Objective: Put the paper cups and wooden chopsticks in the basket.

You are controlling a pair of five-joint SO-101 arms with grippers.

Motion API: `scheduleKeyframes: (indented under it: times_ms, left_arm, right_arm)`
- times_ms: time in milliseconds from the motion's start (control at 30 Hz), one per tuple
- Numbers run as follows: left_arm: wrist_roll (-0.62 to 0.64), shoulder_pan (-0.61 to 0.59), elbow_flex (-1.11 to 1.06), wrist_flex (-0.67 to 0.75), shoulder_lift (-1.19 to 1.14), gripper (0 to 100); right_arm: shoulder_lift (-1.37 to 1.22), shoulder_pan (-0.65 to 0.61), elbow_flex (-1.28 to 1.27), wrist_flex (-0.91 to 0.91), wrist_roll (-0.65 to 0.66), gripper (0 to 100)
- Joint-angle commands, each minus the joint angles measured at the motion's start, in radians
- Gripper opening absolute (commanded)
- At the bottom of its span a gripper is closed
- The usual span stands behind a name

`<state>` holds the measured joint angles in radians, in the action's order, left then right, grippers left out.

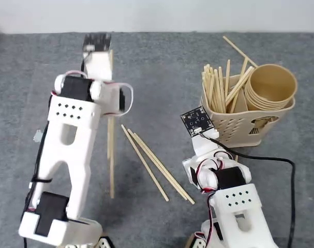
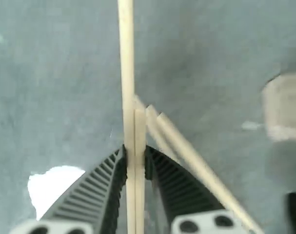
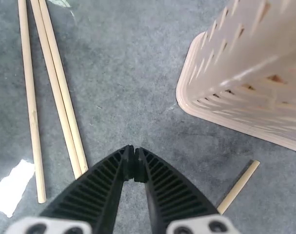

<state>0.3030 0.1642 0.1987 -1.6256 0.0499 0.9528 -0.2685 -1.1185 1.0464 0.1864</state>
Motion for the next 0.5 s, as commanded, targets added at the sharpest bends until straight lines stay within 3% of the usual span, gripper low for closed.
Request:
scheduleKeyframes:
  times_ms: [0, 200, 333, 467]
  left_arm:
    - [0.041, 0.051, 0.226, -0.015, 0.054, 1]
    - [0.101, 0.106, 0.447, 0.018, 0.049, 1]
    - [0.138, 0.127, 0.536, 0.127, 0.049, 1]
    - [0.170, 0.129, 0.570, 0.269, 0.049, 1]
  right_arm:
    - [0.019, 0.036, 0.003, -0.005, 0.000, 0.9]
    - [0.077, 0.171, 0.038, 0.073, 0.003, 1.2]
    - [0.200, 0.206, 0.037, 0.197, 0.066, 1.2]
    - [0.355, 0.320, -0.014, 0.226, 0.127, 1.2]
